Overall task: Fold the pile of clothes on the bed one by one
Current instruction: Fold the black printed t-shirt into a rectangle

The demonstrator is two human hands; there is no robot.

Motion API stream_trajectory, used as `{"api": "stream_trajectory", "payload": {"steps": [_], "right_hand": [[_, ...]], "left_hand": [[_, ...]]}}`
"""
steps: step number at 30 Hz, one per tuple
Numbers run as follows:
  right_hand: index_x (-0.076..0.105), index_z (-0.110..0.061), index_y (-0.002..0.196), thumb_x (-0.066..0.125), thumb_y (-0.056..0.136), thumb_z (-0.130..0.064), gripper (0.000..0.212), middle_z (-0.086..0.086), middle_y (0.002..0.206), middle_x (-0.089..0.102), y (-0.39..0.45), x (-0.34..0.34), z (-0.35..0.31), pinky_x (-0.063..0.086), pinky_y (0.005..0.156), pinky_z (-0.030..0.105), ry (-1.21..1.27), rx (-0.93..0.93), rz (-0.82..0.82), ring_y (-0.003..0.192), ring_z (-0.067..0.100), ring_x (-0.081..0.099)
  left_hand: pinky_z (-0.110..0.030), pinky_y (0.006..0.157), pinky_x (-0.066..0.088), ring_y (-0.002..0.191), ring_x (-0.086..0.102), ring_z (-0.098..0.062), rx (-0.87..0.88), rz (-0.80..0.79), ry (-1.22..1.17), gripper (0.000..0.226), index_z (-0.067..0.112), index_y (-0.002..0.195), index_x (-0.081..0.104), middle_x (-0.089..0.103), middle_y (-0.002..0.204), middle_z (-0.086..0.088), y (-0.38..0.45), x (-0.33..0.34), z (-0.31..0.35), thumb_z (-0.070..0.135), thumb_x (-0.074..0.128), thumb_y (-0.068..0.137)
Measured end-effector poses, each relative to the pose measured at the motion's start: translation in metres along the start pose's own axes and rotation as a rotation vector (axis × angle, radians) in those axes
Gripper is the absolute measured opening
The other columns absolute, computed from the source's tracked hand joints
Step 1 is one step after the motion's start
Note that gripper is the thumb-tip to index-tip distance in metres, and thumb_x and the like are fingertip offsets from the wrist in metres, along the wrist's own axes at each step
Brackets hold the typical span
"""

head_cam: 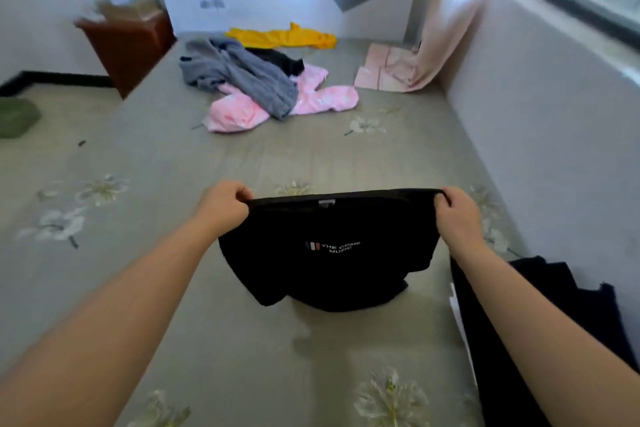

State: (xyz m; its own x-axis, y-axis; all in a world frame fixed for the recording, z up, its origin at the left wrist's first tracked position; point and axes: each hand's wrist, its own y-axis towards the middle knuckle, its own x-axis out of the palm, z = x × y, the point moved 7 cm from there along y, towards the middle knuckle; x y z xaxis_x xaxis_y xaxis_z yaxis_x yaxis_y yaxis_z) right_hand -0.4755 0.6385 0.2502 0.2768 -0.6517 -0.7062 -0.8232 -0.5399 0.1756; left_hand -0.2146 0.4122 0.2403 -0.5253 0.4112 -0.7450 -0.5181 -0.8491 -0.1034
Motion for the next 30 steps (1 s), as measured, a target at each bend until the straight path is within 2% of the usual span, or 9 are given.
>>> {"api": "stream_trajectory", "payload": {"steps": [3,5,10,12,14,17,24,27,30], "right_hand": [[0.041,-0.005,0.072,0.036,0.093,0.001,0.023,0.029,0.088,0.052,0.006,-0.034,-0.042,0.015,0.058,0.026,0.061,-0.046,0.141,0.086,0.037,0.049],[0.038,-0.007,0.065,0.035,0.094,-0.001,0.03,0.032,0.095,0.053,0.004,-0.054,-0.069,0.017,0.06,0.029,0.065,-0.053,0.185,0.088,0.038,0.049],[0.06,0.013,0.088,0.048,0.089,-0.002,0.02,0.033,0.094,0.055,-0.034,-0.105,-0.133,0.028,0.081,0.039,-0.153,-0.32,0.353,0.094,0.043,0.05],[0.063,0.012,0.082,0.054,0.085,0.001,0.014,0.031,0.084,0.055,-0.065,-0.125,-0.159,0.033,0.076,0.041,-0.195,-0.425,0.456,0.086,0.043,0.052],[0.064,0.008,0.072,0.057,0.08,0.001,0.013,0.025,0.072,0.055,-0.101,-0.145,-0.183,0.044,0.061,0.039,-0.211,-0.532,0.591,0.072,0.041,0.055],[0.062,0.003,0.062,0.045,0.077,-0.012,0.027,0.019,0.061,0.054,-0.154,-0.168,-0.209,0.045,0.043,0.03,-0.262,-0.67,0.728,0.057,0.034,0.057],[0.063,0.004,0.065,0.042,0.076,-0.013,0.03,0.019,0.06,0.053,-0.233,-0.189,-0.234,0.045,0.042,0.03,-0.229,-0.723,0.803,0.055,0.035,0.057],[0.064,0.004,0.067,0.041,0.077,-0.014,0.031,0.02,0.062,0.052,-0.254,-0.193,-0.253,0.045,0.045,0.031,-0.203,-0.748,0.826,0.056,0.035,0.055],[0.064,0.004,0.069,0.041,0.079,-0.015,0.032,0.021,0.064,0.051,-0.265,-0.195,-0.27,0.046,0.047,0.035,-0.182,-0.765,0.836,0.058,0.037,0.054]], "left_hand": [[-0.026,0.074,0.038,0.098,0.057,-0.031,0.003,0.168,0.011,0.027,0.0,0.097,0.067,0.065,0.102,-0.021,-0.004,-0.05,0.024,-0.006,0.047,0.08],[-0.032,0.08,0.037,0.103,0.055,-0.036,0.075,0.275,0.008,0.025,-0.003,0.103,0.065,0.062,0.109,-0.025,-0.015,-0.079,0.045,-0.002,0.046,0.086],[-0.039,0.075,0.036,0.098,0.053,-0.041,0.185,0.446,-0.007,0.024,-0.004,0.103,0.059,0.059,0.107,-0.029,-0.059,-0.134,0.071,0.006,0.038,0.095],[-0.036,0.068,0.032,0.094,0.052,-0.04,0.182,0.521,-0.052,0.019,0.003,0.094,0.055,0.057,0.103,-0.027,-0.085,-0.155,0.069,0.008,0.037,0.095],[-0.036,0.065,0.03,0.089,0.051,-0.039,0.211,0.623,-0.071,0.017,0.004,0.089,0.051,0.055,0.096,-0.026,-0.115,-0.178,0.068,0.008,0.035,0.095],[-0.039,0.062,0.03,0.086,0.05,-0.039,0.337,0.772,0.011,0.02,-0.003,0.092,0.054,0.053,0.09,-0.026,-0.163,-0.207,0.066,0.006,0.036,0.093],[-0.04,0.045,0.045,0.053,0.055,-0.037,0.746,0.924,0.411,0.01,-0.008,0.072,0.059,0.054,0.062,-0.024,-0.269,-0.261,0.061,-0.002,0.052,0.069],[-0.039,0.047,0.046,0.055,0.055,-0.035,0.789,0.967,0.434,0.021,-0.004,0.074,0.056,0.055,0.063,-0.021,-0.286,-0.287,0.051,0.009,0.04,0.074],[-0.037,0.047,0.046,0.06,0.051,-0.032,0.883,1.072,0.469,0.013,0.006,0.082,0.042,0.056,0.065,-0.019,-0.305,-0.312,0.048,0.011,0.036,0.072]]}}
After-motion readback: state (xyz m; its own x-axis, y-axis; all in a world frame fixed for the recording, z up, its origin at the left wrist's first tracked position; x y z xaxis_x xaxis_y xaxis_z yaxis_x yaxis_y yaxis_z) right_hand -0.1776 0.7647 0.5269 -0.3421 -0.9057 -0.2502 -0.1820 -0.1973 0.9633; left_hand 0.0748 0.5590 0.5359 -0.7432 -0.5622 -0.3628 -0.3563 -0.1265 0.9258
